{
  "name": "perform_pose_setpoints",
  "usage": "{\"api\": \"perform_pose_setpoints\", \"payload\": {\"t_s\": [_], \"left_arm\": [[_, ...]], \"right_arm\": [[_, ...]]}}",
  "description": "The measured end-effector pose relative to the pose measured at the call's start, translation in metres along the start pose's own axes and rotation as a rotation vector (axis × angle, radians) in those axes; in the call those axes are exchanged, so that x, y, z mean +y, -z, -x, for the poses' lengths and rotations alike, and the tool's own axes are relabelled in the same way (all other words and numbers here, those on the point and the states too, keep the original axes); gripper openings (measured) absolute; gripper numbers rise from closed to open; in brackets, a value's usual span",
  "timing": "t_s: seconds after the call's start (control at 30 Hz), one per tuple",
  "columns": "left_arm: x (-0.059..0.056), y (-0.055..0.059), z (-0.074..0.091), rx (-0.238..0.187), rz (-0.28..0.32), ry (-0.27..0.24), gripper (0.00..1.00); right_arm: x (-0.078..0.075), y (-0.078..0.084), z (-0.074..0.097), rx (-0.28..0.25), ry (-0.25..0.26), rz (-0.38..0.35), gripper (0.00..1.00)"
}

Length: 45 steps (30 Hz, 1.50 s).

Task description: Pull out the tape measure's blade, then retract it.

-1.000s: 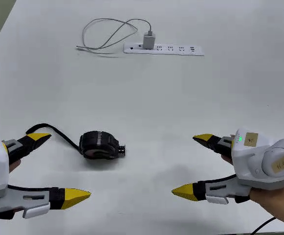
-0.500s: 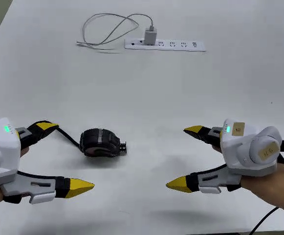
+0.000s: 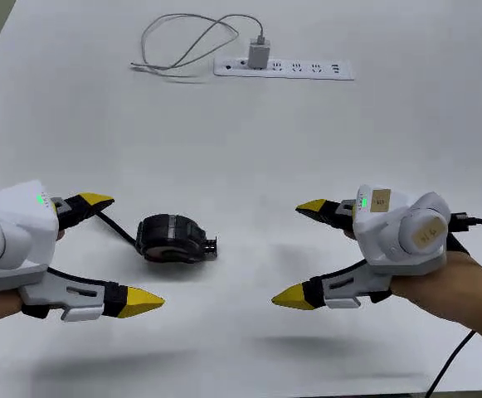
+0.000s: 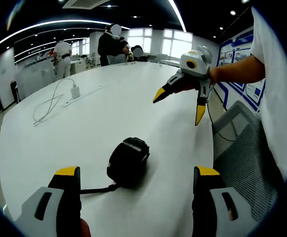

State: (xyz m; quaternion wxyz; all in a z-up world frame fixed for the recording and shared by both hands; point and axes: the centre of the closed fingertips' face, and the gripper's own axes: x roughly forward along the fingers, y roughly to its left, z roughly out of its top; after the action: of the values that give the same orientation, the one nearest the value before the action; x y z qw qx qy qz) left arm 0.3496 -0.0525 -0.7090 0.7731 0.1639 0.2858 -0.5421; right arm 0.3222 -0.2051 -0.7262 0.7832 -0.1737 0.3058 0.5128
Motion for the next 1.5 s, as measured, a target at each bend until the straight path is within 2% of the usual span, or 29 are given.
{"api": "perform_pose_setpoints", "payload": {"t_s": [0.1,0.3,0.4,0.47,0.57,1.0,1.07,1.5], "left_arm": [[0.003,0.002,-0.004,0.023,-0.029,0.008,0.9],[0.01,0.007,-0.014,0.077,-0.084,0.028,0.78],[0.014,0.008,-0.019,0.097,-0.096,0.036,0.73],[0.017,0.008,-0.02,0.099,-0.11,0.035,0.66],[0.019,0.012,-0.025,0.129,-0.135,0.051,0.6],[0.023,0.019,-0.039,0.18,-0.195,0.093,0.42],[0.023,0.021,-0.04,0.19,-0.21,0.098,0.36],[0.021,0.029,-0.047,0.237,-0.241,0.128,0.28]], "right_arm": [[-0.001,0.0,-0.004,0.012,-0.013,0.017,0.79],[-0.004,-0.003,-0.014,0.029,-0.038,0.049,0.78],[-0.005,-0.005,-0.018,0.034,-0.047,0.06,0.78],[-0.006,-0.006,-0.02,0.035,-0.051,0.062,0.78],[-0.007,-0.007,-0.025,0.038,-0.059,0.07,0.78],[-0.008,-0.008,-0.039,0.033,-0.088,0.067,0.78],[-0.008,-0.007,-0.042,0.035,-0.092,0.064,0.78],[-0.006,-0.006,-0.053,0.032,-0.112,0.054,0.78]]}}
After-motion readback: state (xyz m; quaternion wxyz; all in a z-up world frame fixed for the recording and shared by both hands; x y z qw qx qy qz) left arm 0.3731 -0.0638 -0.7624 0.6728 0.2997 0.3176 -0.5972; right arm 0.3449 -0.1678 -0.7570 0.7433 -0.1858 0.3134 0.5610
